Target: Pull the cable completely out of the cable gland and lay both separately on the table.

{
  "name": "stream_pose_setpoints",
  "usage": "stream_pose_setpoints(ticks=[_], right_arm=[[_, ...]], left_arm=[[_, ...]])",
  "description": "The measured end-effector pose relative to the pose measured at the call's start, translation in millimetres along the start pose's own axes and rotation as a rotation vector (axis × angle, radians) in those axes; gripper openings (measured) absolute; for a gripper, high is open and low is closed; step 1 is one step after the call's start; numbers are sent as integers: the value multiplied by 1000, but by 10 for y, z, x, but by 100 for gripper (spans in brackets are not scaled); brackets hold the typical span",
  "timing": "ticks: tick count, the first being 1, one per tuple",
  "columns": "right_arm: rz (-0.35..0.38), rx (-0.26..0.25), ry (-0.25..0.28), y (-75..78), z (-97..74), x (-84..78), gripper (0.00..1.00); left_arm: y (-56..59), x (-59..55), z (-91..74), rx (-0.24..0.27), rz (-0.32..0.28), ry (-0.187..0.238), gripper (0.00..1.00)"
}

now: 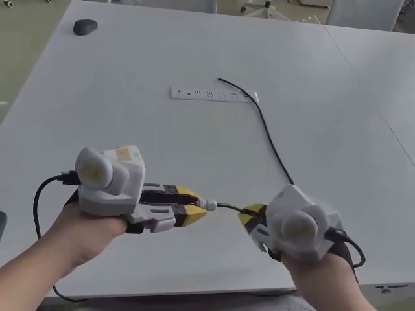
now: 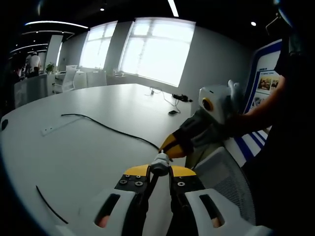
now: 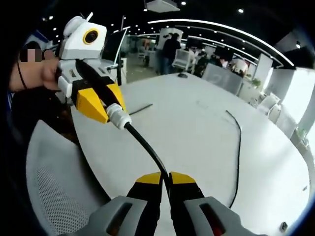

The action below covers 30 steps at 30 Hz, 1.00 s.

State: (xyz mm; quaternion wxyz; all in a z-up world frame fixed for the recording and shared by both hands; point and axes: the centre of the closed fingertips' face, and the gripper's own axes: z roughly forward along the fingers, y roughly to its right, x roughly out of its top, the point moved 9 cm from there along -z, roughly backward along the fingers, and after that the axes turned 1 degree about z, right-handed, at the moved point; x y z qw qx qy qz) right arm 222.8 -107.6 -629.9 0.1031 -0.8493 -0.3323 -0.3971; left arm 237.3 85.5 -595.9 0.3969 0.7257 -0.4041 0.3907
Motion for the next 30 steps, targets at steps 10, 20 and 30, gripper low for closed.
stream_pose_setpoints(ticks=[10,20,30], right_arm=[[262,5,-55,53,122,-254,0],[277,-3,-53,26,125,-256,1],[102,-38,-25,31,-26,-159,2]], left_arm=[[26,8,67,-6,14,-8,15],[-40,4,64,3,5,-10,15],[-91,25,31,8,-14,6,15]])
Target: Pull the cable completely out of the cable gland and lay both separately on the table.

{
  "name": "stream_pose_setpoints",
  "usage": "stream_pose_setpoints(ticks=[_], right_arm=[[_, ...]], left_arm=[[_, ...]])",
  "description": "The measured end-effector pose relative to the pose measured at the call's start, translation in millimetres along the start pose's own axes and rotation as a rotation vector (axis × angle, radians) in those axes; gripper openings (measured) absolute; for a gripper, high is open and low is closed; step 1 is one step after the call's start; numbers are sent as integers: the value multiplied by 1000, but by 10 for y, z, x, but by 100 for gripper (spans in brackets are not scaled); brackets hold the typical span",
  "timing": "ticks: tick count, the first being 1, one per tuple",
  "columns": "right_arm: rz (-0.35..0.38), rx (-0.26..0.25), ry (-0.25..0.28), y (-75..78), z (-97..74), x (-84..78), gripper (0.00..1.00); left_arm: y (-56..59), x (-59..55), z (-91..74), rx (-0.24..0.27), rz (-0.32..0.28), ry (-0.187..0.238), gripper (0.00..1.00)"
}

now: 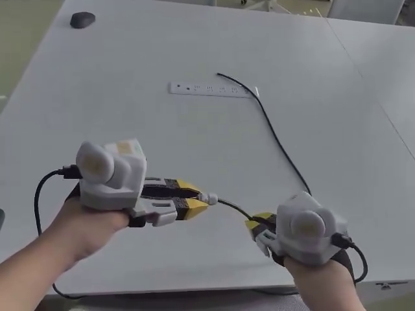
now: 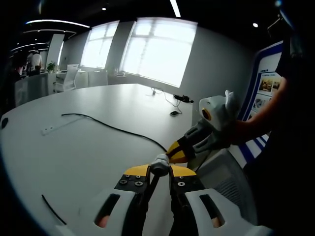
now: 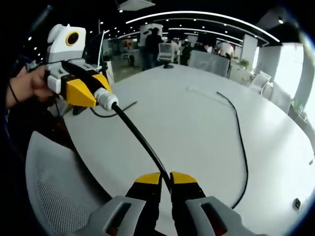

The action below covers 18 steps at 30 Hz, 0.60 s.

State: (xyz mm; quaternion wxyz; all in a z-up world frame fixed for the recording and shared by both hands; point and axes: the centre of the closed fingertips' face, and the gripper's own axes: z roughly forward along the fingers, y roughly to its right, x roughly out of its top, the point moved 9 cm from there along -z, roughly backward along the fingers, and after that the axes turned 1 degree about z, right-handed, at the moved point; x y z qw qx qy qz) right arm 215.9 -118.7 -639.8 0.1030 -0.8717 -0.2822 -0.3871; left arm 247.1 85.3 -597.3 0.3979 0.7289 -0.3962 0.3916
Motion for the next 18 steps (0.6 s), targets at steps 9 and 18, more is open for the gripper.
stream_pose_setpoints(ticks=[9,18], right_arm=[[-221,23,101,-106,-175,363,12],[-518,55,94,-415,-177,586,11]], left_arm=[[-4,8,-27,3,-8,10,15],[22,-1,-18,1,0,0,15]])
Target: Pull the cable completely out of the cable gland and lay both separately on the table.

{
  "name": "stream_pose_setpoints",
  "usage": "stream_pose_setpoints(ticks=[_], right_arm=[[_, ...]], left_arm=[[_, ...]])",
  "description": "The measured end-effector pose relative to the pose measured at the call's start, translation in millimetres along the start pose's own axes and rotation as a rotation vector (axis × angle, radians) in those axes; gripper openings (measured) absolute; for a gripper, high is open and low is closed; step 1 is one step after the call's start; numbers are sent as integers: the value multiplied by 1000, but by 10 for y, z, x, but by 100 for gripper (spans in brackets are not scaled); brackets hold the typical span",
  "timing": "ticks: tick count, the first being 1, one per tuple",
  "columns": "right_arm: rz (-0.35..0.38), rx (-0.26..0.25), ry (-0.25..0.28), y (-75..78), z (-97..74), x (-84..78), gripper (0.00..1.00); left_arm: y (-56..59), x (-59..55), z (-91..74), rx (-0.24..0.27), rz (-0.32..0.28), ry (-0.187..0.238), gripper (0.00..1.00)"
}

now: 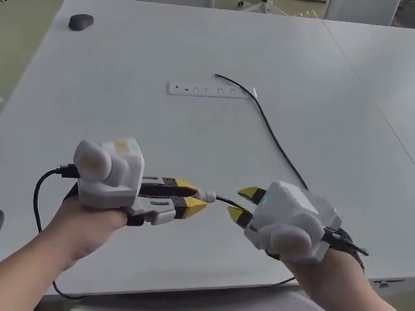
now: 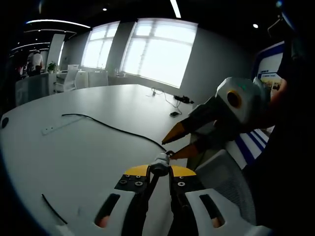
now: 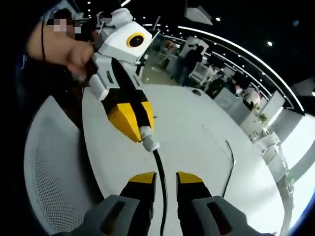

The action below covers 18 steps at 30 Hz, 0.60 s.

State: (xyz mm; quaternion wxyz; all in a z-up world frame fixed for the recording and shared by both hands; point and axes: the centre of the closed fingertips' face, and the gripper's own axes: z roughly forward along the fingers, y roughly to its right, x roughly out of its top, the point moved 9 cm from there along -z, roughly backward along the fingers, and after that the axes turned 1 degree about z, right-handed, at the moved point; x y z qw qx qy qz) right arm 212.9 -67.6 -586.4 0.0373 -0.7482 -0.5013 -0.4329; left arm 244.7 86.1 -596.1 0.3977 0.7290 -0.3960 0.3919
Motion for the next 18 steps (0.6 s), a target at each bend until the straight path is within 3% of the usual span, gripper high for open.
stream_pose_setpoints(ticks=[8,18], right_arm=[[-23,11,4,-23,61,100,6],[-83,23,4,-60,37,94,0]], left_arm=[[43,6,33,-4,12,-8,15],[68,1,22,-5,23,-18,15]])
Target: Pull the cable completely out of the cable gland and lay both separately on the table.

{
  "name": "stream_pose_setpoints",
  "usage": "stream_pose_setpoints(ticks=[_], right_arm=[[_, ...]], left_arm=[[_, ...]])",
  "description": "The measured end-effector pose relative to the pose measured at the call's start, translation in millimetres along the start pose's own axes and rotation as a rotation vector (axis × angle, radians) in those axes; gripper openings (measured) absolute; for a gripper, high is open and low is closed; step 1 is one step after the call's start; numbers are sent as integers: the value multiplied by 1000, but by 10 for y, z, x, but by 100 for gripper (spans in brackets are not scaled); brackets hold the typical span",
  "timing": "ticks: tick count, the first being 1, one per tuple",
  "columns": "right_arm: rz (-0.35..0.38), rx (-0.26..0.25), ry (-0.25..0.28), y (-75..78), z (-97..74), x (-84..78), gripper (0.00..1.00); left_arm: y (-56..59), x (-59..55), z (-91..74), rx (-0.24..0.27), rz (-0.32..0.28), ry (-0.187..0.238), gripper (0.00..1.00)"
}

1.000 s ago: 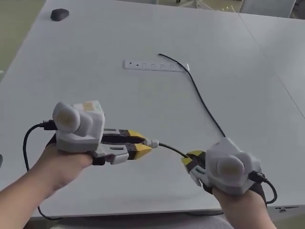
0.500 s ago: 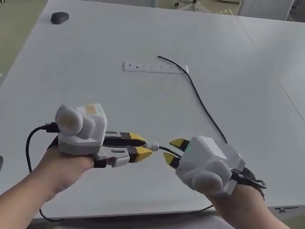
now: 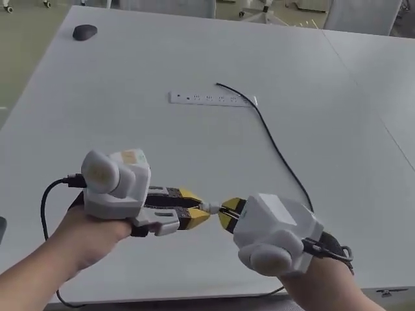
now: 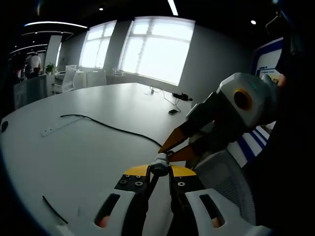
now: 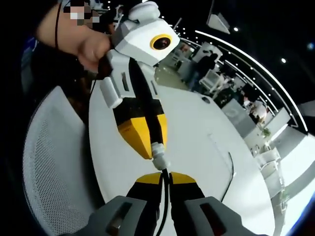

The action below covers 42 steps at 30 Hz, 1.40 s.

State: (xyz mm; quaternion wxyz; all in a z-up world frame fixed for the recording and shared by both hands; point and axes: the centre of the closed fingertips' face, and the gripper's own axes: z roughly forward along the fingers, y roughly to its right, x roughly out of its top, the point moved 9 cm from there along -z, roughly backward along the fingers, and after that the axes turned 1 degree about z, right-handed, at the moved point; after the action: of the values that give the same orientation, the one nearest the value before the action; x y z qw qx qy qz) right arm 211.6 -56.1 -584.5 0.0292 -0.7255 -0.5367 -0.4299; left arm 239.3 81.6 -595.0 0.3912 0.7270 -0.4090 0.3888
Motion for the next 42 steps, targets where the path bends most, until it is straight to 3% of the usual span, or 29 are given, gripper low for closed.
stream_pose_setpoints(ticks=[8,22,27,34,38,42], right_arm=[[11,0,8,9,-5,-49,0],[146,-49,10,100,-35,-170,0],[248,-60,-12,139,-34,-321,0],[318,-85,-24,167,-36,-495,0],[493,-91,-55,185,1,-686,0],[591,-98,-73,201,25,-837,0]], left_arm=[[-2,5,12,-5,1,-3,15],[-12,43,14,9,-3,16,15],[0,41,10,18,-4,16,15],[14,63,4,26,-13,26,15],[16,55,23,29,-7,25,15],[32,62,35,30,0,26,15]])
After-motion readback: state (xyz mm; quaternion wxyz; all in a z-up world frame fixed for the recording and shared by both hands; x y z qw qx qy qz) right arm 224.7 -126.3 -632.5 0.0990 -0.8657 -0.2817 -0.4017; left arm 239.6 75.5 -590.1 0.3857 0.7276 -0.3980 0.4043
